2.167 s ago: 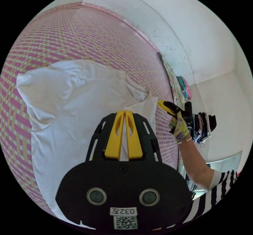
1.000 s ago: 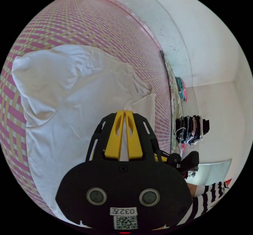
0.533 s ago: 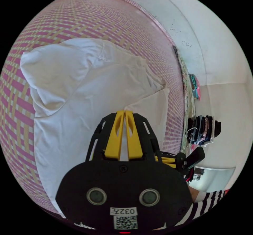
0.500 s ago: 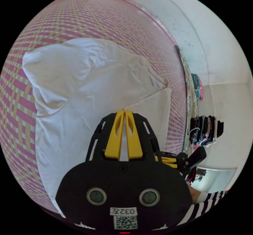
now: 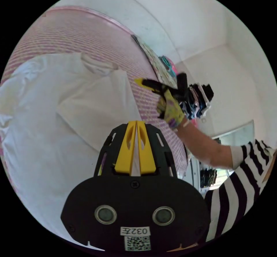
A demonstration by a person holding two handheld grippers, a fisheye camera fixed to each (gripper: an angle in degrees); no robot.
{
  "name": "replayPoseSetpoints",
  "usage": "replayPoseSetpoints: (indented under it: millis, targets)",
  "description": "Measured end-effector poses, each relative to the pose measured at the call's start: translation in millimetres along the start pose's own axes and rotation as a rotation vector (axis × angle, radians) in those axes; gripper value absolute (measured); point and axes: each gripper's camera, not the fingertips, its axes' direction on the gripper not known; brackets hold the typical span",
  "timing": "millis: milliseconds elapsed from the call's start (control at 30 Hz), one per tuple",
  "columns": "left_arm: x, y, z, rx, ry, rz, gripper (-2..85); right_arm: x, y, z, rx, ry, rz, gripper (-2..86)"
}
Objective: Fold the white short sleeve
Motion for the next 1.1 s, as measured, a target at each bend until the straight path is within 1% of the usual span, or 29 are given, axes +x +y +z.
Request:
replayPoseSetpoints:
  millis: [100,167,200,233,267,333,400,433,467,500,567,600,667,700,767,900,933,967,1100]
  targets:
    - [-12,14,40,-0.112,0.034,0.023,-0.9,5,-43,31,-0.072,-0.004,-0.003,-1.0]
    - [-31,28,62,-0.185,-0.014,-0.011,-0.9,4,-64,48,-0.101,0.138,-0.006,-1.0]
    - [-36,31,67,-0.206,-0.043,-0.022,-0.9,4,-68,51,-0.113,0.177,-0.002,-1.0]
    - [-46,38,73,-0.234,-0.108,-0.039,-0.9,9,-75,59,-0.156,0.237,0.020,-1.0]
    - [-56,42,75,-0.209,-0.082,-0.037,-0.9,16,-79,66,-0.212,0.253,0.044,-1.0]
    - [-71,46,81,-0.200,-0.050,-0.065,-0.9,26,-79,61,-0.204,0.228,0.096,-1.0]
    - [-80,47,88,-0.202,-0.024,-0.042,-0.9,29,-75,53,-0.198,0.272,0.138,-1.0]
    - [-82,47,90,-0.202,-0.022,-0.011,-0.9,25,-69,45,-0.178,0.325,0.144,-1.0]
    - [-84,50,89,-0.194,-0.031,0.010,-0.9,18,-60,33,-0.135,0.325,0.135,-1.0]
    - [-86,52,88,-0.189,-0.029,0.019,-0.9,13,-54,25,-0.104,0.298,0.119,-1.0]
    - [-98,68,79,-0.152,0.010,0.015,-0.9,-17,-20,-4,-0.011,0.175,0.031,-1.0]
    - [-104,75,76,-0.140,0.015,-0.003,-0.9,-26,-9,-10,0.003,0.151,0.011,-1.0]
    - [-129,109,57,-0.086,0.033,-0.089,-0.9,-57,40,-24,0.029,0.012,-0.056,-1.0]
    - [-136,119,50,-0.073,0.024,-0.110,-0.9,-64,55,-26,0.029,-0.016,-0.064,-1.0]
    - [-158,165,19,-0.021,-0.058,-0.196,-0.9,-88,113,-29,0.011,-0.102,-0.071,-1.0]
    - [-189,245,-34,0.050,-0.219,-0.336,-0.9,-117,181,-30,-0.010,-0.159,-0.051,-1.0]
    - [-198,270,-48,0.049,-0.297,-0.374,-0.9,-129,192,-31,-0.007,-0.164,-0.051,-1.0]
    - [-205,292,-59,0.045,-0.365,-0.406,-0.8,-143,197,-34,0.001,-0.168,-0.074,-1.0]
    - [-225,342,-70,0.030,-0.429,-0.449,-0.4,-203,191,-38,0.048,-0.087,-0.239,-1.0]
